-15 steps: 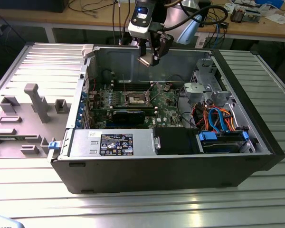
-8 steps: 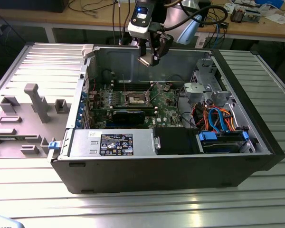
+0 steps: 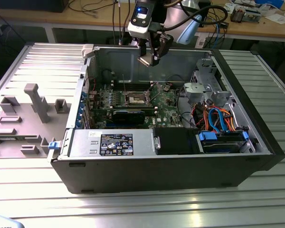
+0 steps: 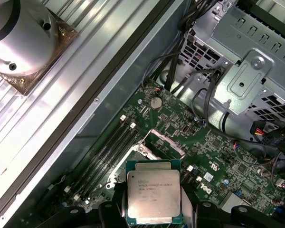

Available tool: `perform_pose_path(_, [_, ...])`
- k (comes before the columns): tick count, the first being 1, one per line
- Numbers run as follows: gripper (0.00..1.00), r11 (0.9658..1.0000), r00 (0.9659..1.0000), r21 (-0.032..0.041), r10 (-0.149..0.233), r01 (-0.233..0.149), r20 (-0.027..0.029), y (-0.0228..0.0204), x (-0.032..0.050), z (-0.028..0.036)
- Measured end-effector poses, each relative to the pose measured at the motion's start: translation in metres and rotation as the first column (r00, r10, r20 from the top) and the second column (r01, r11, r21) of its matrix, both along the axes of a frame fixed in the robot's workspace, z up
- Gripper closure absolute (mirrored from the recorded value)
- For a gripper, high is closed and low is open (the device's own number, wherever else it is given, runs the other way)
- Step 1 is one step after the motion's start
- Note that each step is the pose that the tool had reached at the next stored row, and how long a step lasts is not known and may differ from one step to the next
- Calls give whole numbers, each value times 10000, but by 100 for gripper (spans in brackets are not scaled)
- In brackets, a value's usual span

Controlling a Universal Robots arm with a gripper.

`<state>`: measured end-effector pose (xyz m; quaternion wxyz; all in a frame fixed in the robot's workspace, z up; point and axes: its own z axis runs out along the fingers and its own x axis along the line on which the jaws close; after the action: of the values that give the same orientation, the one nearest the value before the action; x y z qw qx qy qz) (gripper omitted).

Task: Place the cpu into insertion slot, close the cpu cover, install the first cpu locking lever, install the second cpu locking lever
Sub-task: 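Place the cpu into insertion slot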

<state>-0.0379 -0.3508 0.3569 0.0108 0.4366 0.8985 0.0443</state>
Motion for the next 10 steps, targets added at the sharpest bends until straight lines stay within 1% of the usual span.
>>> perform_pose_path(1, [45,10000,10000,-5,-2,2,-3,0,0,0])
perform_pose_path(2, [45,10000,10000,-35,-3,3,-10,0,1,-1])
perform_pose_path(3, [45,10000,10000,-99,-6,5,-67,0,0,-2])
perform_pose_path(4, [45,9998,9999,-202,-11,9,-113,0,0,-3])
perform_pose_path(5, [45,9995,9999,-309,-19,15,-143,0,0,-4])
perform_pose_path(6, [45,9993,9999,-386,-25,19,-153,0,0,-5])
perform_pose_path(7, [45,9992,9999,-409,-29,22,-153,0,0,-5])
perform_pose_path(10, [45,9990,9999,-444,-70,63,-153,0,0,-7])
